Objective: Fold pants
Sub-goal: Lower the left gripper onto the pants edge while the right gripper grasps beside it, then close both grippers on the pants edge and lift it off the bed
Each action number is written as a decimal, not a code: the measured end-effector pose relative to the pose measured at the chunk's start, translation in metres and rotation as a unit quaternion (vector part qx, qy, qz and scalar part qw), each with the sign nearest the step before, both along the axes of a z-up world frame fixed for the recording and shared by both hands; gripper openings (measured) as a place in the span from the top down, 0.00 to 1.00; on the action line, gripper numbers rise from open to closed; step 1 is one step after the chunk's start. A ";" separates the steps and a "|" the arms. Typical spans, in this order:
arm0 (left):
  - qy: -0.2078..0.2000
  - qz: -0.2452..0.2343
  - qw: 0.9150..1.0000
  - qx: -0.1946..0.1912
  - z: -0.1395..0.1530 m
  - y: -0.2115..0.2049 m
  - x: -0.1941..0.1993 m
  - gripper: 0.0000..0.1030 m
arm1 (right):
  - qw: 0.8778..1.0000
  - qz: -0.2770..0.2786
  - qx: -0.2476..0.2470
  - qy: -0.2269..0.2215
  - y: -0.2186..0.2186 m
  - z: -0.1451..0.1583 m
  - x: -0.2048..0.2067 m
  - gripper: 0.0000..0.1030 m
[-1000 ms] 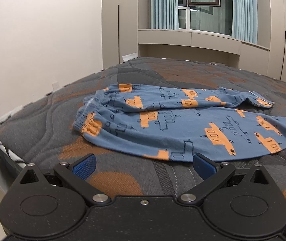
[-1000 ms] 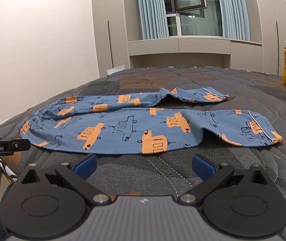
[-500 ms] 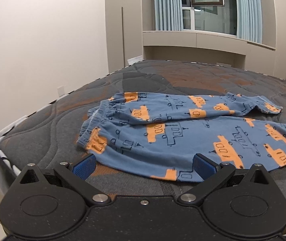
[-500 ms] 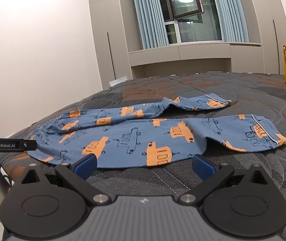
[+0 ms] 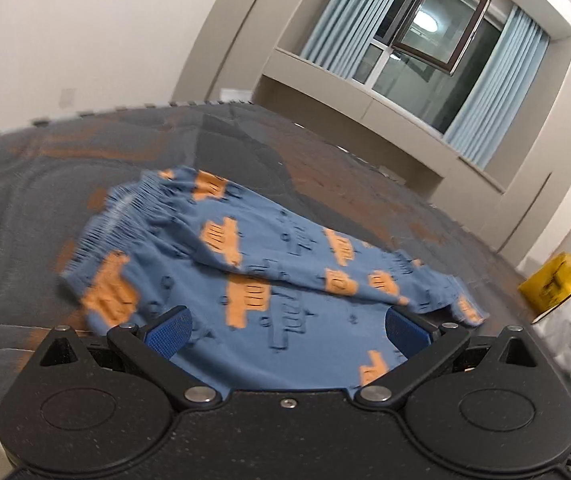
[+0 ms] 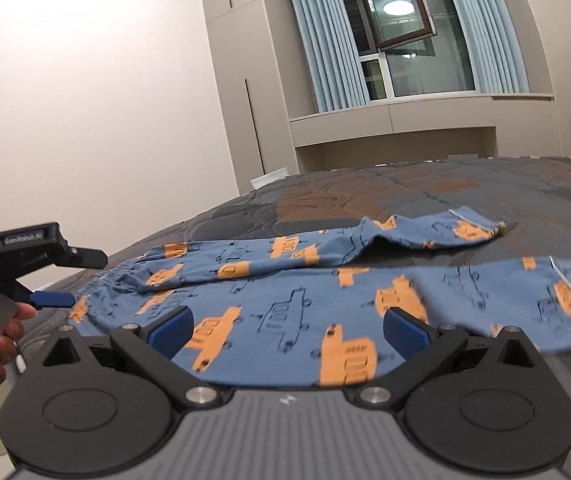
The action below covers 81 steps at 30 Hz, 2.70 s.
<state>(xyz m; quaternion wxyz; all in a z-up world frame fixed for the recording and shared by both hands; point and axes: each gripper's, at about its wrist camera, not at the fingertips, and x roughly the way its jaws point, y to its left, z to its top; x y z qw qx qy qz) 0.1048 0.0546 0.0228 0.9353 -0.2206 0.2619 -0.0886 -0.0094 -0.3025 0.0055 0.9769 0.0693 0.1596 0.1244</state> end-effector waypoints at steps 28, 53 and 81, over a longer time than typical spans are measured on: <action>0.033 -0.260 0.904 0.336 0.001 0.026 0.303 0.01 | 0.907 0.299 -0.255 0.155 0.029 0.020 0.410 0.23; 0.040 -0.236 0.931 0.276 0.018 0.040 0.304 1.00 | 0.927 0.221 -0.293 0.078 0.056 0.029 0.391 1.00; 0.042 -0.141 0.946 0.290 0.010 0.044 0.326 1.00 | 0.919 0.174 -0.351 0.050 0.088 0.014 0.424 0.98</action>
